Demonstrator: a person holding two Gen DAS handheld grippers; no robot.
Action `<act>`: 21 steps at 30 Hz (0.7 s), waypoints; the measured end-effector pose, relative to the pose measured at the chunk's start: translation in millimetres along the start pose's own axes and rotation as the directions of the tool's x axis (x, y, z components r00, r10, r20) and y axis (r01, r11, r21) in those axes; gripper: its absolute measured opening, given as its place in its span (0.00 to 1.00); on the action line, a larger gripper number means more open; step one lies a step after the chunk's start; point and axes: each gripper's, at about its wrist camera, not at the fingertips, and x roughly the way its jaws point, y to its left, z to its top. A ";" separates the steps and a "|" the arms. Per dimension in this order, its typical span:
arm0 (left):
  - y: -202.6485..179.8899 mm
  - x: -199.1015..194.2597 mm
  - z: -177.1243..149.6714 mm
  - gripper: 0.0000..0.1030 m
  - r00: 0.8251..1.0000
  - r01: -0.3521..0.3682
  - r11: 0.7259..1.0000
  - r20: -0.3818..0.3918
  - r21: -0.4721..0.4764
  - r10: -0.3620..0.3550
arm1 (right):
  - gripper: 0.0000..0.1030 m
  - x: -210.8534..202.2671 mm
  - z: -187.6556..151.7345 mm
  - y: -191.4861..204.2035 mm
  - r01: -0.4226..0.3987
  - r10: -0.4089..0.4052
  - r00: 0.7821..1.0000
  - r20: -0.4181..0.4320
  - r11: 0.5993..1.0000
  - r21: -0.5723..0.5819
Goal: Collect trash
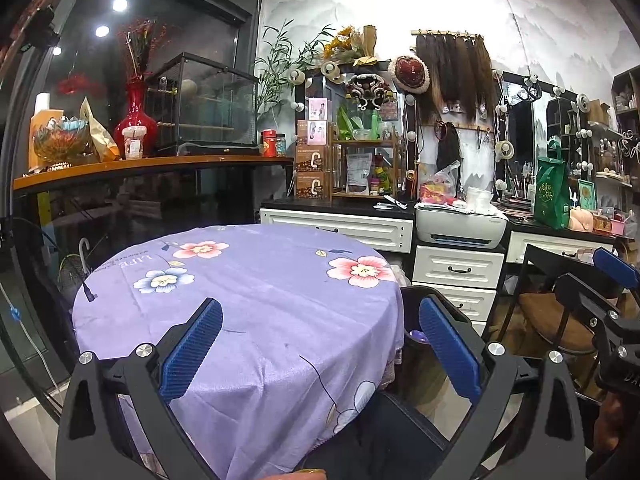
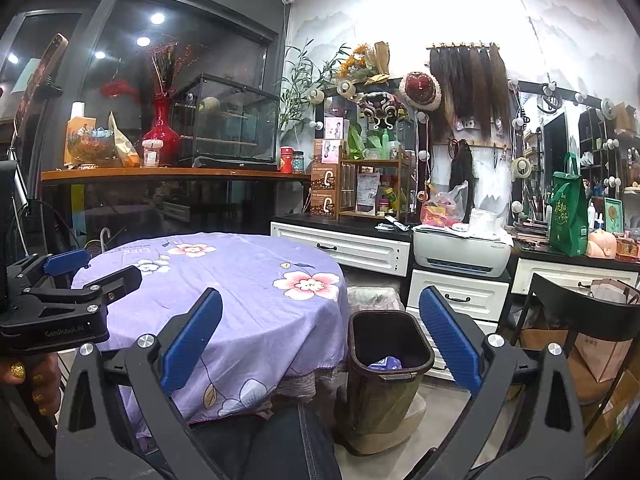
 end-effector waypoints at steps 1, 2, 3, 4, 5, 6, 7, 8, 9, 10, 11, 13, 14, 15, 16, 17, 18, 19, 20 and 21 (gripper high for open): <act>-0.4 -0.5 0.0 0.95 1.000 -0.001 1.000 0.004 0.001 0.001 | 0.94 -0.1 -0.1 0.2 0.000 0.000 1.000 0.000 1.000 0.000; -1.4 -1.5 -0.3 0.95 1.000 -0.002 1.000 0.007 0.001 0.002 | 0.94 0.0 0.0 -0.2 0.000 0.000 1.000 0.000 1.000 0.000; -1.8 -1.8 -0.1 0.95 1.000 -0.004 1.000 0.012 0.005 0.004 | 0.94 -0.1 -0.1 0.0 -0.001 0.001 1.000 0.000 1.000 0.001; -2.5 -2.1 -0.1 0.95 1.000 -0.005 1.000 0.014 0.008 0.005 | 0.94 0.0 0.0 -0.4 0.000 0.000 1.000 0.000 1.000 0.001; -3.3 -2.3 -0.1 0.95 1.000 -0.005 1.000 0.014 0.010 0.005 | 0.94 0.0 -0.4 0.4 0.000 0.000 1.000 0.001 1.000 0.001; -3.6 -2.0 0.0 0.95 1.000 -0.004 1.000 0.013 0.012 0.004 | 0.94 0.4 0.3 0.4 0.000 0.000 1.000 0.000 1.000 0.002; -4.1 -2.6 -0.6 0.95 1.000 -0.005 1.000 0.013 0.012 0.005 | 0.94 0.3 0.8 0.5 0.000 0.000 1.000 0.000 1.000 0.003; -4.2 -2.3 -0.6 0.95 1.000 -0.007 1.000 0.012 0.012 0.007 | 0.94 0.2 1.3 1.1 0.000 0.000 1.000 0.000 1.000 0.003; -4.3 -1.9 -0.3 0.95 1.000 -0.005 1.000 0.009 0.012 0.005 | 0.94 0.1 1.3 1.4 0.001 -0.001 1.000 0.001 1.000 0.003; -4.3 -1.6 -0.4 0.95 1.000 -0.003 1.000 0.005 0.011 0.003 | 0.94 0.1 1.4 1.1 0.001 -0.001 1.000 0.001 1.000 0.003; -4.2 -1.3 -0.3 0.95 1.000 -0.001 1.000 0.002 0.008 0.001 | 0.94 0.0 1.7 2.2 0.002 -0.002 1.000 0.002 1.000 0.004; -3.9 -1.2 -0.4 0.95 1.000 0.005 1.000 -0.002 0.002 -0.005 | 0.94 0.0 2.1 2.3 0.002 -0.002 1.000 0.002 1.000 0.005; -3.7 -1.4 -0.5 0.95 1.000 0.005 1.000 -0.003 0.000 -0.005 | 0.94 0.2 1.9 3.1 0.002 -0.002 1.000 0.002 1.000 0.006; -4.3 -1.5 -0.3 0.95 1.000 0.004 1.000 -0.003 0.000 -0.004 | 0.94 0.0 1.9 2.2 0.002 -0.002 1.000 0.002 1.000 0.005; -4.2 -1.4 -0.2 0.95 1.000 0.005 1.000 -0.003 0.001 -0.005 | 0.94 0.0 2.0 2.6 0.003 -0.003 1.000 0.002 1.000 0.006; -4.1 -1.3 0.0 0.95 1.000 0.005 1.000 -0.005 0.002 -0.005 | 0.94 -0.1 2.3 3.6 0.004 -0.004 1.000 0.001 1.000 0.007; -4.1 -1.5 0.1 0.95 1.000 0.006 1.000 -0.005 0.001 -0.006 | 0.94 0.0 2.2 4.7 0.004 -0.004 1.000 0.000 1.000 0.007; -4.8 -1.7 -0.3 0.95 1.000 0.005 1.000 -0.003 0.000 -0.005 | 0.94 -0.2 2.3 3.6 0.004 -0.004 1.000 0.002 1.000 0.006; -5.0 -1.7 -0.3 0.95 1.000 0.003 1.000 -0.004 0.001 -0.003 | 0.94 -0.1 2.4 3.9 0.005 -0.005 1.000 0.002 1.000 0.006; -5.1 -1.7 -0.3 0.95 1.000 0.002 1.000 -0.004 0.000 -0.002 | 0.94 -0.1 2.5 3.7 0.004 -0.004 1.000 0.001 1.000 0.007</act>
